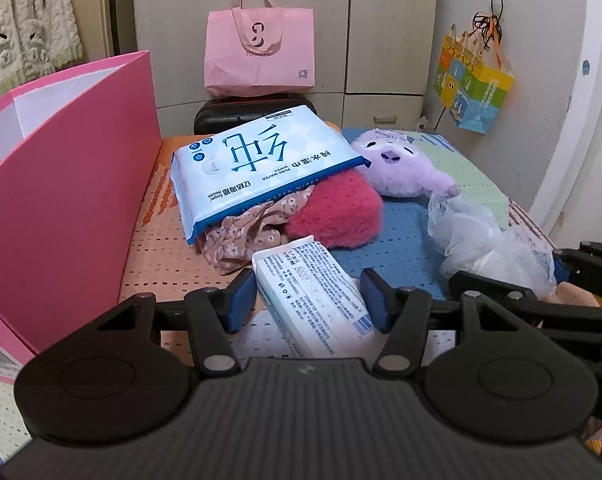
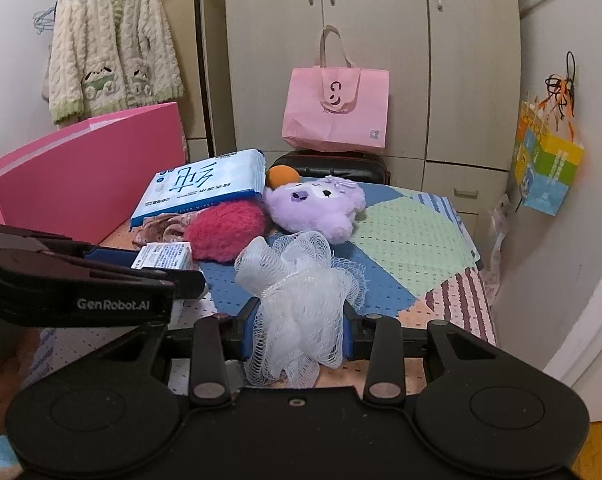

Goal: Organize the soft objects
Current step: 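Close the left tool on the white medicine box and lift it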

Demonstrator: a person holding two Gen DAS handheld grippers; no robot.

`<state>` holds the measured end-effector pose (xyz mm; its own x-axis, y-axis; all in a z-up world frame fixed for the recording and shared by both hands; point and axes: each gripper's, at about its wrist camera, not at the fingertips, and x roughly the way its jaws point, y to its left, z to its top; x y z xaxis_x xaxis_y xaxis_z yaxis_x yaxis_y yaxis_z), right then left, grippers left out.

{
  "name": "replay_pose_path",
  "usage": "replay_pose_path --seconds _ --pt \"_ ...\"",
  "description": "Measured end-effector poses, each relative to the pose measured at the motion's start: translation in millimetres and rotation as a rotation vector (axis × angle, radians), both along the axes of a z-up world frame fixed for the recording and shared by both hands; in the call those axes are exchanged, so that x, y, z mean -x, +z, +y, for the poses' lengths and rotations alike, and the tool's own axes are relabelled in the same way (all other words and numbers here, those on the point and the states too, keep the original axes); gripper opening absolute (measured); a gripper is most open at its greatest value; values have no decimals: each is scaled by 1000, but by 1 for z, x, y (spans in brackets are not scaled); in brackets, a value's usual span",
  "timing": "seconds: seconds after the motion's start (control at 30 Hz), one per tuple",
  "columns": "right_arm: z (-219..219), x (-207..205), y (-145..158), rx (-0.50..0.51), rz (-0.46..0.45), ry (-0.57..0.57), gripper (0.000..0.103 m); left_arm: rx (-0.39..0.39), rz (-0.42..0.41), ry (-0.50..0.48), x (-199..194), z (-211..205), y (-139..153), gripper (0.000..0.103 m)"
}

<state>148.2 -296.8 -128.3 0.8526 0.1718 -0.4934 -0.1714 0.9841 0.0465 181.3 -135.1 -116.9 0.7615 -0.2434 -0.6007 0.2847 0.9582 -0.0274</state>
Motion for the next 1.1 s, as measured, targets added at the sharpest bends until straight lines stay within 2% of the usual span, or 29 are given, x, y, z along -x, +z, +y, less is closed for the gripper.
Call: replay_pose_path --seconds 0.13,0.17,0.37,0.73,0.9,0.97,1.1 --pt "4 0 -3 3 -15 -13 43 -36 -11 -6 3 -6 -1 58" --pt "4 1 -3 -2 -18 -17 43 -37 -14 -8 5 -6 -1 53" --pt "4 7 -4 -8 -54 -37 43 32 -5 -12 8 3 2 41" --pt "13 17 -2 -2 -75 -31 43 70 -60 -38 24 15 14 39" --pt "16 19 -2 3 -70 -29 43 102 -57 -48 29 25 20 38" --pt "17 20 -2 5 -67 -30 43 93 -48 -61 28 24 18 39" --pt "20 20 -2 11 -69 -36 43 62 38 -80 18 21 7 41"
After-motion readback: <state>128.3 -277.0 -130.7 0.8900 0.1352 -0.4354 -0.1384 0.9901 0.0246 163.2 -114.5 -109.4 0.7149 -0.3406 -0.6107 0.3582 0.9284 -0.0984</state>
